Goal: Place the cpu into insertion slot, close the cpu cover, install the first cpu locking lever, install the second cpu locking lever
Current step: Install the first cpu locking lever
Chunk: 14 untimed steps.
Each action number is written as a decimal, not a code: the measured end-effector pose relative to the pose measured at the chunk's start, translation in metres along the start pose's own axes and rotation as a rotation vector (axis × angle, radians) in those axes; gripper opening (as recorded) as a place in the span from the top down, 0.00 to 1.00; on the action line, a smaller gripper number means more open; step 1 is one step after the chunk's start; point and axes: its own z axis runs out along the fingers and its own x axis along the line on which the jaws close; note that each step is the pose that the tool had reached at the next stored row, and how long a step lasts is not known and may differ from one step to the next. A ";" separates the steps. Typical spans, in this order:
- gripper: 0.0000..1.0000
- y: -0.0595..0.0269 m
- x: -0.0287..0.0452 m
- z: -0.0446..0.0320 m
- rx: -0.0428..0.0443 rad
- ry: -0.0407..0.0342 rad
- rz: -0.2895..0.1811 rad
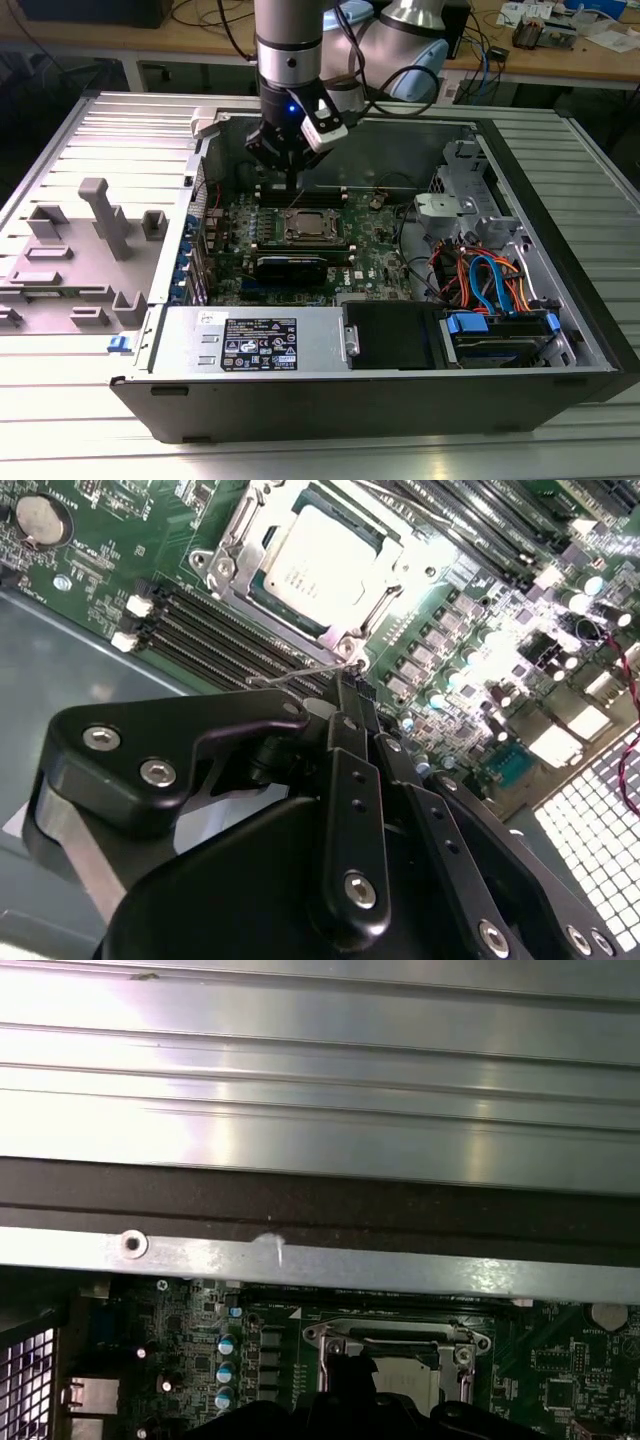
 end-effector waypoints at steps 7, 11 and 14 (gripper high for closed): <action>0.89 0.0005 0.0000 0.0053 0.0091 -0.0003 0.000; 0.89 0.0019 -0.0009 0.0075 0.0089 -0.0003 0.000; 0.89 0.0033 -0.0013 0.0083 0.0101 -0.0002 0.000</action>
